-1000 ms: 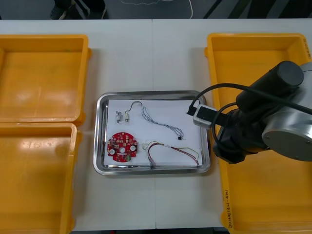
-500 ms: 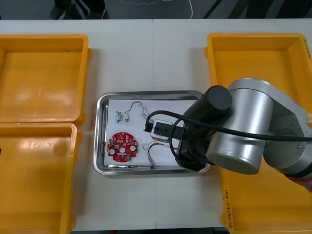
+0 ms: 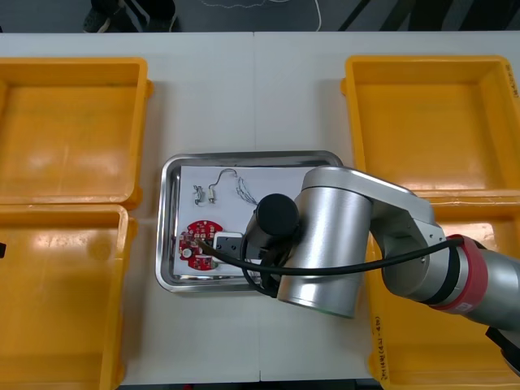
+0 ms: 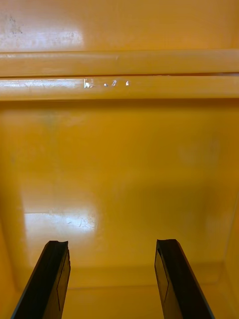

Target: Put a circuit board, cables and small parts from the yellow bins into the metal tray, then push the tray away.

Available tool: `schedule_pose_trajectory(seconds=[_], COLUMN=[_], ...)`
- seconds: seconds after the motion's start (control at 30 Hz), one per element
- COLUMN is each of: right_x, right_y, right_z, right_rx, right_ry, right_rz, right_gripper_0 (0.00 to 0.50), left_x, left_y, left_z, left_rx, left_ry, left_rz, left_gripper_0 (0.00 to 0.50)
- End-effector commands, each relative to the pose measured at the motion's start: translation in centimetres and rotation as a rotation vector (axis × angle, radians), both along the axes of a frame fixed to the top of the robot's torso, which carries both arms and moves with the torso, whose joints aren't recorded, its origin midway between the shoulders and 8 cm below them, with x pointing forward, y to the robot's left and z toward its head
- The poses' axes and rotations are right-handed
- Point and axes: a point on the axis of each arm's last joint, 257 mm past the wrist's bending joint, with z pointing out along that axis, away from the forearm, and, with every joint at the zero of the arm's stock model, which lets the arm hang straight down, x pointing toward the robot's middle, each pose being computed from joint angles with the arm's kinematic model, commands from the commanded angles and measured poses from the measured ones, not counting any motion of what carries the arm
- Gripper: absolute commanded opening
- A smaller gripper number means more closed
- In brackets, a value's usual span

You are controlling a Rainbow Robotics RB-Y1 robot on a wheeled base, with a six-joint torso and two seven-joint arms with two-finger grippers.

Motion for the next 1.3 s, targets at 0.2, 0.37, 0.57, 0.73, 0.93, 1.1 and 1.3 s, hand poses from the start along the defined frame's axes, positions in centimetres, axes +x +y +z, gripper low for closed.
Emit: schedule_pose_trajectory(seconds=[0.2, 0.37, 0.57, 0.73, 0.93, 1.1, 1.3], right_x=[-0.7, -1.4, -2.2, -2.3, -2.2, -2.2, -2.3], right_y=[4.0, 4.5, 4.9, 5.3, 6.0, 6.4, 6.4], right_z=[-0.7, -1.4, -2.2, -3.1, -3.8, -4.3, -4.8], right_rx=[-0.010, -0.017, -0.027, -0.030, -0.037, -0.039, -0.050], right_ry=[-0.026, -0.016, -0.018, -0.014, -0.014, -0.007, -0.007], right_rz=[0.111, 0.127, 0.155, 0.157, 0.150, 0.148, 0.147], right_gripper_0=[0.500, 0.500, 0.500, 0.500, 0.500, 0.500, 0.500], left_x=[1.1, 1.1, 1.1, 1.1, 1.1, 1.1, 1.1], left_y=[-0.4, -0.4, -0.4, -0.4, -0.4, -0.4, -0.4], left_z=[1.0, 1.0, 1.0, 1.0, 1.0, 1.0, 1.0], left_rx=[0.039, 0.039, 0.039, 0.039, 0.039, 0.039, 0.039], left_ry=[-0.043, -0.043, -0.043, -0.043, -0.043, -0.043, -0.043], left_rz=[-0.078, -0.078, -0.078, -0.078, -0.078, -0.078, -0.078], left_gripper_0=[0.500, 0.500, 0.500, 0.500, 0.500, 0.500, 0.500])
